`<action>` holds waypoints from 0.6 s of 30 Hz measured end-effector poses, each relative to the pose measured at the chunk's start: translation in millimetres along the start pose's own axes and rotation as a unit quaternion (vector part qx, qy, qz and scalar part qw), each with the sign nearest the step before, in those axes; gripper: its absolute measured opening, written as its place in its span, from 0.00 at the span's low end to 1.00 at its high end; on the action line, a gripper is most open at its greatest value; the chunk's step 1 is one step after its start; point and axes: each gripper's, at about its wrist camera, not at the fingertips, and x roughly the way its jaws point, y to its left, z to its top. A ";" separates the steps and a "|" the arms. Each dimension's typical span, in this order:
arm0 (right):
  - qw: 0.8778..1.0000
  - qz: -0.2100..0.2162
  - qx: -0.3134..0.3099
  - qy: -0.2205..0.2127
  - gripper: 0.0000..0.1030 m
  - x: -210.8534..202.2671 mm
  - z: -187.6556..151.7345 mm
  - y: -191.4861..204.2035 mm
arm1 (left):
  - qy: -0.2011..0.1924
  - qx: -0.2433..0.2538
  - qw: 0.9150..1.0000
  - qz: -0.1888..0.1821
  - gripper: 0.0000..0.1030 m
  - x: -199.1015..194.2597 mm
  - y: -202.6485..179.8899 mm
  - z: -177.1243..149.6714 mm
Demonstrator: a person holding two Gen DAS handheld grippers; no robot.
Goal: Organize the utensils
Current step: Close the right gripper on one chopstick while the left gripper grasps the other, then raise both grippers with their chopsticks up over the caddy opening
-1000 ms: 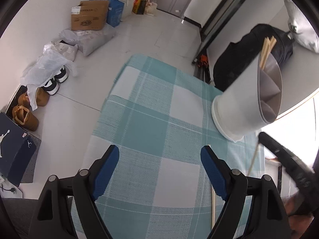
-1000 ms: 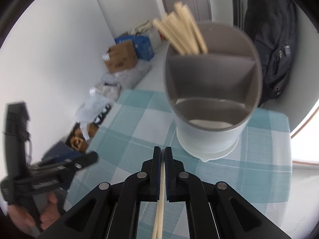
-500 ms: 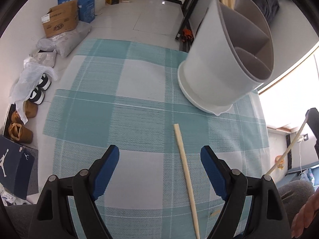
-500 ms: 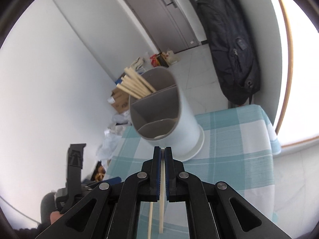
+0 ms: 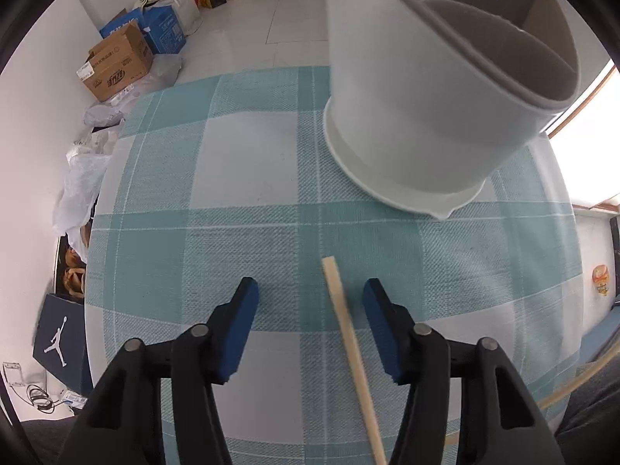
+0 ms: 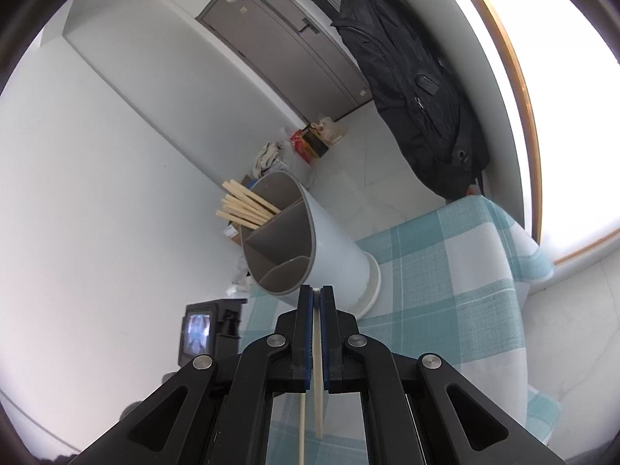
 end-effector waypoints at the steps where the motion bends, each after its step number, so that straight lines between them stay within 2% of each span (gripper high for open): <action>1: 1.000 0.000 -0.001 -0.001 0.03 -1.6 0.0 -0.1 | 0.000 0.001 1.000 -0.004 0.38 -0.9 -0.5 -0.6; 4: 1.000 -0.001 -0.003 -0.005 0.03 -5.6 0.1 -0.3 | 0.004 0.003 1.000 -0.014 0.21 -0.3 -5.0 1.0; 6: 1.000 -0.001 -0.003 -0.008 0.03 -8.2 0.2 -0.9 | 0.003 0.006 1.000 -0.028 0.04 -0.5 -6.6 0.2; 13: 1.000 -0.003 0.001 -0.011 0.03 -14.0 -0.6 -3.1 | -0.024 0.004 0.999 -0.047 0.03 -6.3 -11.8 -0.5; 15: 1.000 -0.008 -0.008 -0.012 0.03 -14.5 -1.9 -0.2 | -0.046 -0.006 0.997 -0.059 0.03 -18.0 -11.1 -0.3; 18: 1.000 -0.013 -0.023 -0.014 0.03 -14.9 -4.2 4.8 | -0.105 -0.021 0.991 -0.078 0.02 -46.4 -4.2 -3.0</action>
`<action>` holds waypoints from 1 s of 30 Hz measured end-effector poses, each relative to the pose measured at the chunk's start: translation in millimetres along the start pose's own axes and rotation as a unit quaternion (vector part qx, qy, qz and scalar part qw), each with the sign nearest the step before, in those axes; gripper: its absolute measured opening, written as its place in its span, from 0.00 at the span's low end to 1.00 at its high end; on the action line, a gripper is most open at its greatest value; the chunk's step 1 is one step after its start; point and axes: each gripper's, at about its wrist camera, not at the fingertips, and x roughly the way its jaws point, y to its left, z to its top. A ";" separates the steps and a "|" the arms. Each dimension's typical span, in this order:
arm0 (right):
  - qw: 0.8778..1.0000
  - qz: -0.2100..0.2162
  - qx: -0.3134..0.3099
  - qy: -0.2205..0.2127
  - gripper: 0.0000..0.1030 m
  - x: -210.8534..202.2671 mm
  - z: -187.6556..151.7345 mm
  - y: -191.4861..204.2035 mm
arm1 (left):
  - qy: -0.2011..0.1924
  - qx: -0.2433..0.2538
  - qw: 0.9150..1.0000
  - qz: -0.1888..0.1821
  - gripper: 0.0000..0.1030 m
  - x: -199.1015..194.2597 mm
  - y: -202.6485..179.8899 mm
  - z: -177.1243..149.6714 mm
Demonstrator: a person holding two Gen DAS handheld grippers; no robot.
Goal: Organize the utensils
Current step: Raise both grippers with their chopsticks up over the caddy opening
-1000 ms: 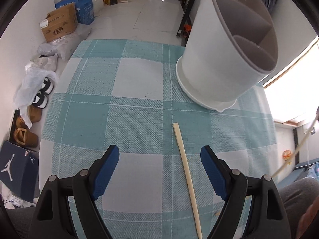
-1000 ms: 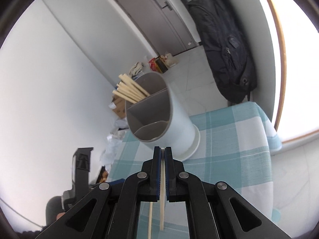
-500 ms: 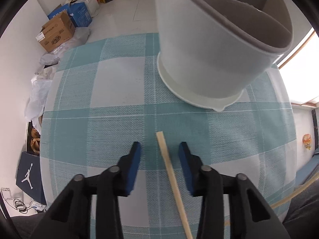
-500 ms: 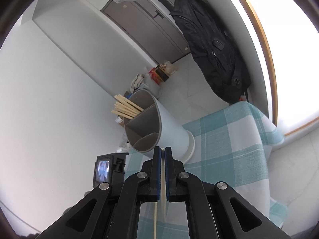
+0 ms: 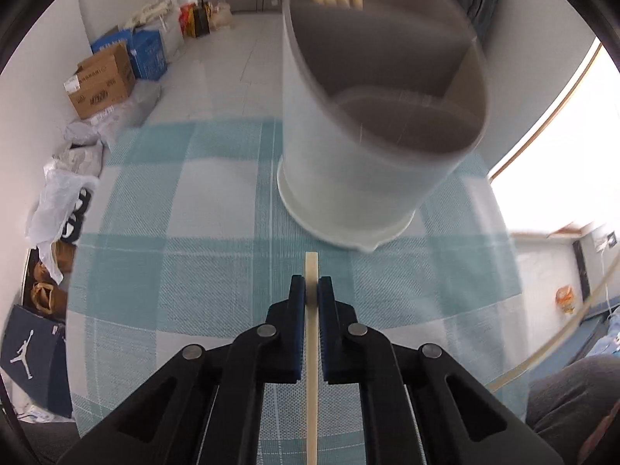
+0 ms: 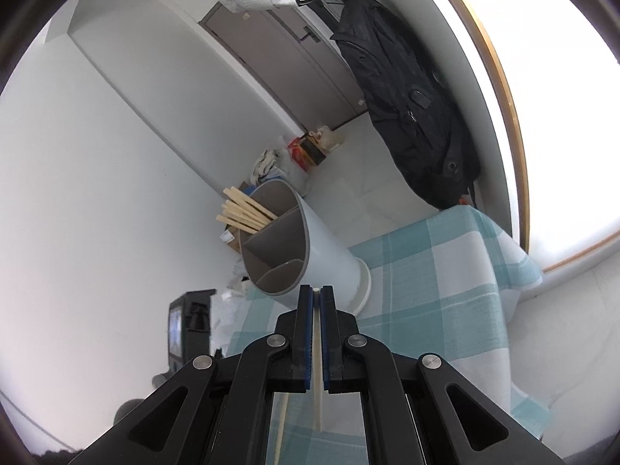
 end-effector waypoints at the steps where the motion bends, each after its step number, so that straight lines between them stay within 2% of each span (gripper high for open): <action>1: 1.000 -0.002 -0.005 0.000 0.03 0.7 -0.8 0.9 | -0.014 -0.003 1.000 0.001 0.03 -6.7 -0.6 0.2; 6: 1.000 -0.008 -0.022 0.000 0.03 3.5 -5.8 7.5 | -0.087 -0.023 0.996 -0.024 0.02 -46.1 7.9 -0.6; 9: 0.999 -0.008 -0.032 0.000 0.03 4.8 -8.9 12.4 | -0.113 -0.032 0.992 -0.036 0.02 -55.9 11.9 -0.2; 21: 0.993 -0.011 -0.117 -0.009 0.03 8.8 -22.5 53.0 | -0.159 -0.015 0.985 -0.068 0.02 -84.5 9.0 -15.3; 30: 0.989 -0.012 -0.149 -0.019 0.03 6.3 -14.6 74.9 | -0.164 0.007 0.983 -0.082 0.02 -100.9 3.5 -15.5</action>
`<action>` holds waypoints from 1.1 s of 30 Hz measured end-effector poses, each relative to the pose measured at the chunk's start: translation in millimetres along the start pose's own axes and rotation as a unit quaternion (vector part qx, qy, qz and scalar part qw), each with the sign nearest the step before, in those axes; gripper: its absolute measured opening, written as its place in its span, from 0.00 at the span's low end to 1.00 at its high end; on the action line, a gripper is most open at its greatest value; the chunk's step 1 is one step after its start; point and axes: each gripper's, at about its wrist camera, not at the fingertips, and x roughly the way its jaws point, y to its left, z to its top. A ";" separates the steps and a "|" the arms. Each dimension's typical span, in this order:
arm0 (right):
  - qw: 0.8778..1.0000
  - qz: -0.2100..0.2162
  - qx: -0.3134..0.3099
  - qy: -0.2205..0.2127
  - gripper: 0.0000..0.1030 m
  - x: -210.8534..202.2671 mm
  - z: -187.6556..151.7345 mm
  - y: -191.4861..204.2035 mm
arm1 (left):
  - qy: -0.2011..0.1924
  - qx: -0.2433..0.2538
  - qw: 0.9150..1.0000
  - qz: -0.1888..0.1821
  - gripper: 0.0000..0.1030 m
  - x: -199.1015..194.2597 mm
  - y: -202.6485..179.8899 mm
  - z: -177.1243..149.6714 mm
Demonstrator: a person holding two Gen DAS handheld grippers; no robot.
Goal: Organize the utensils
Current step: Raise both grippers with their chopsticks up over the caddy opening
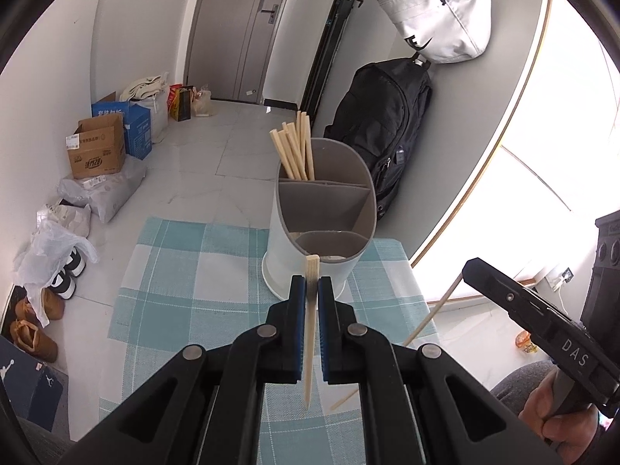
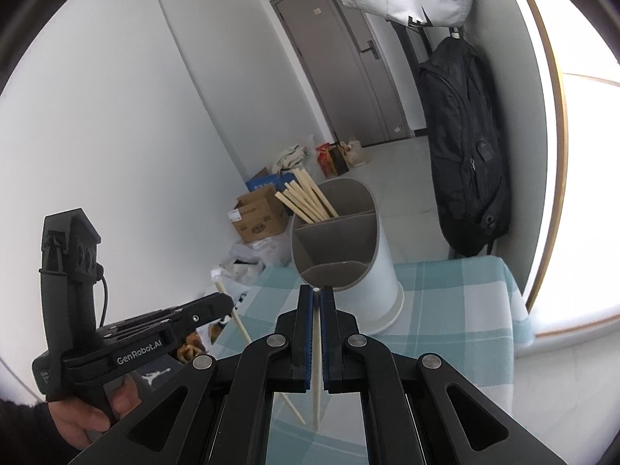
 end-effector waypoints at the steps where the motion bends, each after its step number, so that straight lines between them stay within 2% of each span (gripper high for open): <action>1: 1.000 0.000 -0.002 -0.001 0.03 -1.2 1.2 1.1 | -0.002 0.003 1.000 -0.003 0.02 -2.1 -1.6 2.1; 15: 1.000 -0.002 -0.020 -0.022 0.03 -10.3 52.9 7.9 | -0.012 0.014 1.000 -0.022 0.02 -17.5 -19.3 44.9; 23: 0.998 0.000 -0.043 -0.037 0.03 -13.9 104.3 14.7 | -0.016 0.018 0.999 -0.039 0.02 -30.1 -31.6 87.3; 33: 0.997 0.001 -0.059 -0.054 0.03 -7.8 168.0 16.6 | -0.027 0.028 0.998 -0.042 0.02 -32.4 -40.1 139.3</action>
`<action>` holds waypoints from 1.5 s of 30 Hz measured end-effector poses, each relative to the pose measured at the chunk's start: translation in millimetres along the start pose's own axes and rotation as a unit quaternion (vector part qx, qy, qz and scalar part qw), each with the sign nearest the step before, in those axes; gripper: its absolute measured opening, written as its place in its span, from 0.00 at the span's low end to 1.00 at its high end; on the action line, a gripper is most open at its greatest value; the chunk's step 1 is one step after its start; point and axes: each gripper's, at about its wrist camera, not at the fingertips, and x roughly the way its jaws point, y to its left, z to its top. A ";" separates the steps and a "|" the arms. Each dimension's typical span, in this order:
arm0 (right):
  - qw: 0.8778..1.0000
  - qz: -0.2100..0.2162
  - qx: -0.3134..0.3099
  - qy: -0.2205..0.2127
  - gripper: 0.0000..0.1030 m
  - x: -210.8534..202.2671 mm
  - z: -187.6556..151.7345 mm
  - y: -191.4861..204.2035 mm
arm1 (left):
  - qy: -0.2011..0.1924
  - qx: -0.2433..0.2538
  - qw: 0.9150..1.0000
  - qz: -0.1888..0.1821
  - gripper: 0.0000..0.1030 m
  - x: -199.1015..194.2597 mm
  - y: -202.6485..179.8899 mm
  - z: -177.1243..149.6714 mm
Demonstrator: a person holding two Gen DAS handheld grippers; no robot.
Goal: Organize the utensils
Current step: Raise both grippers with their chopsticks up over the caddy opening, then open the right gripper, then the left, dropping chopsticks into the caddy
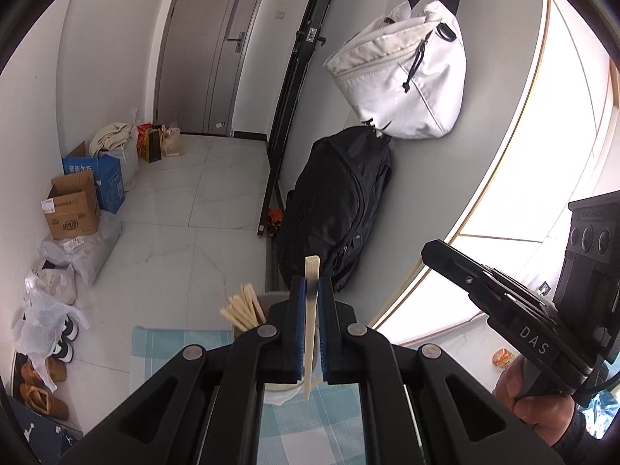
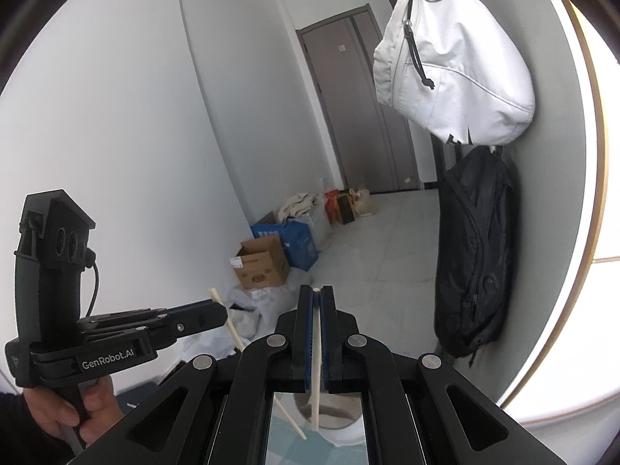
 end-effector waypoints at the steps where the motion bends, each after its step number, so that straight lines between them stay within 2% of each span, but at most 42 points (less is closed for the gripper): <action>1: 1.000 -0.001 -0.002 -0.002 0.03 1.8 3.8 -0.1 | -0.001 -0.001 1.000 -0.001 0.02 1.2 0.4 4.0; 8: 1.000 -0.004 -0.015 -0.008 0.03 20.2 34.0 -4.5 | -0.009 -0.006 1.000 0.000 0.02 12.8 6.9 32.6; 15: 0.999 -0.012 -0.053 0.005 0.03 49.5 49.8 1.2 | -0.020 -0.011 1.000 0.013 0.02 34.7 21.9 38.3; 29: 0.994 -0.002 -0.095 0.062 0.03 106.5 28.4 4.9 | -0.003 -0.044 0.999 0.012 0.02 75.1 56.9 25.0; 35: 0.990 0.006 -0.104 0.091 0.03 122.1 14.9 9.5 | 0.012 -0.054 0.998 -0.004 0.02 80.0 63.3 18.4; 38: 0.990 0.014 -0.094 0.103 0.03 129.8 9.5 8.4 | 0.029 -0.056 0.998 -0.007 0.02 84.3 65.7 18.2; 43: 0.991 0.044 -0.021 0.122 0.05 142.8 1.2 -9.4 | 0.067 -0.068 0.995 -0.022 0.03 90.9 73.9 16.6; 45: 0.990 0.052 0.016 0.131 0.06 146.4 -2.9 -19.4 | 0.090 -0.073 0.993 -0.016 0.13 94.5 77.3 16.5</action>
